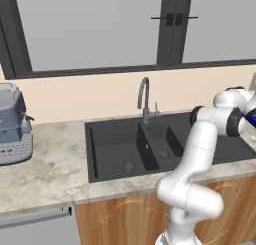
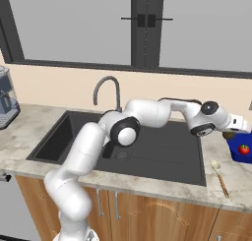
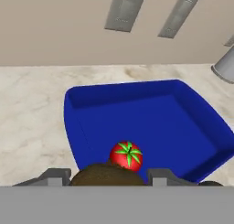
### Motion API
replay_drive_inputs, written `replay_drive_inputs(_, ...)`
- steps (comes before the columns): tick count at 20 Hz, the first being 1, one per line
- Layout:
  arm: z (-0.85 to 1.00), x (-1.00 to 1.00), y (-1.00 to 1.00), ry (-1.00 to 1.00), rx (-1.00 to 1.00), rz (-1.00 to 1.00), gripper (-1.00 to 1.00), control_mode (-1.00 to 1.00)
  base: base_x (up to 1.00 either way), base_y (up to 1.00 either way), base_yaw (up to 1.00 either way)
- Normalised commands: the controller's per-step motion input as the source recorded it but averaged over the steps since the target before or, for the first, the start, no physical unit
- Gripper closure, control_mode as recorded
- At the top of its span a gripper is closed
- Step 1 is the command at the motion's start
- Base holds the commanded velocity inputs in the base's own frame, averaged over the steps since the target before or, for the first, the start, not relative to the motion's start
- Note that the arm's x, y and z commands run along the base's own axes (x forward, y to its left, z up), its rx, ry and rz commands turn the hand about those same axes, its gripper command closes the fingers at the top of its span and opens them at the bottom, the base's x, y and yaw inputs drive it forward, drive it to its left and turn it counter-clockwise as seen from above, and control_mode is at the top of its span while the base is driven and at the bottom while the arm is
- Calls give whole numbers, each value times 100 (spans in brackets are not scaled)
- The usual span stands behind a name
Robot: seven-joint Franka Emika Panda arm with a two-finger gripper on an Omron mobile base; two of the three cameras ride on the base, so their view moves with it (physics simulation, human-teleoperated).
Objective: Pick up all produce items and place them in the sink. Turn on the sink faucet to wash them. Then turn the sink off and put them in the tray.
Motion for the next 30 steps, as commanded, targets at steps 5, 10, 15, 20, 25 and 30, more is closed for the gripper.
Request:
replay_drive_inputs(5,-1,0,-51,-8,-13,0,100,-100,0,0,0)
replay_drive_inputs(10,0,0,-28,-4,-9,0,-100,-100,0,0,0)
replay_drive_inputs(15,0,0,-34,-1,-6,0,-100,-100,0,0,0)
replay_drive_inputs(20,0,0,-21,0,-4,0,-100,-100,0,0,0)
replay_drive_inputs(25,33,-52,0,-1,-1,0,-100,-100,0,0,0)
replay_drive_inputs(30,48,-99,19,1,0,0,-100,-100,0,0,0)
